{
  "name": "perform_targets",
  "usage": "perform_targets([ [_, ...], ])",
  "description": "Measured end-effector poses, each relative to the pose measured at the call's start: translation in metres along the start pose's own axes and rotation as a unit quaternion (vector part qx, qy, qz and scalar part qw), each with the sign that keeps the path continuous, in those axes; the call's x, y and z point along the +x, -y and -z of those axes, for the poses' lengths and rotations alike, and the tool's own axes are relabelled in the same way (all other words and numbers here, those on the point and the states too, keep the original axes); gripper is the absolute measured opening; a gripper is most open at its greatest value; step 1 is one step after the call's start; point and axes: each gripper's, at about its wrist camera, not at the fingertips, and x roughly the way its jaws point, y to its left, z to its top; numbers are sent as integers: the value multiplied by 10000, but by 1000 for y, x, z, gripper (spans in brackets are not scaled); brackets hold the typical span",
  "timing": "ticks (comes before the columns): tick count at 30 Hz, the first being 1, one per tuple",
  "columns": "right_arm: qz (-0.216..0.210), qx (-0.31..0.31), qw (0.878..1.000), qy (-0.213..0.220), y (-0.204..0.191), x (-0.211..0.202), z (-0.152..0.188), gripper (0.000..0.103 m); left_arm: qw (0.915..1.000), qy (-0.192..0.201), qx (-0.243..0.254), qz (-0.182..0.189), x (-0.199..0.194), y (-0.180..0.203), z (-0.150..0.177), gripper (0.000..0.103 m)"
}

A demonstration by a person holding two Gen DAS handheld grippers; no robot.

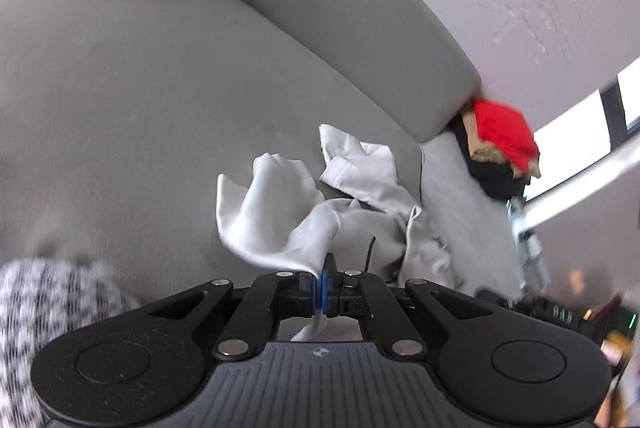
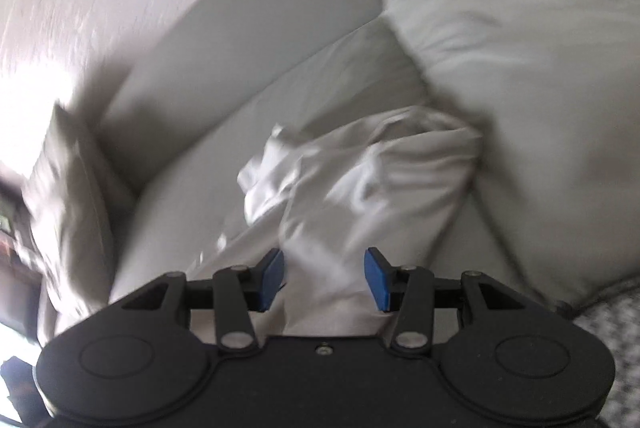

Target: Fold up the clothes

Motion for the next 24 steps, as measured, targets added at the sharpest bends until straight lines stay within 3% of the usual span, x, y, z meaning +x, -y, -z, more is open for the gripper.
perform_targets([
  [1,41,-199,9997,-100,-10,10,1,49,9999,24,108,-16,2,-1,-2,1],
  [3,185,-604,9977,-240,-27,33,4,64,9997,65,230,10,5,-4,-7,1],
  [10,1120,-1387,9825,-536,-51,94,15,64,9998,96,56,188,13,-22,-5,1],
  [11,1225,-1427,9811,-454,-51,93,15,51,9997,111,49,208,13,-22,-5,1],
  [12,1333,-1427,9801,-365,-50,90,14,25,9997,125,50,221,13,-22,-5,1],
  [14,1452,-1352,9799,-201,-45,82,11,6,9997,130,0,220,13,-23,-5,1],
  [22,1449,-381,9871,558,33,-24,10,3,9997,134,-113,173,12,-27,-4,1],
  [24,1538,7,9866,544,63,-46,18,3,9998,120,-72,133,12,-25,-3,1],
])
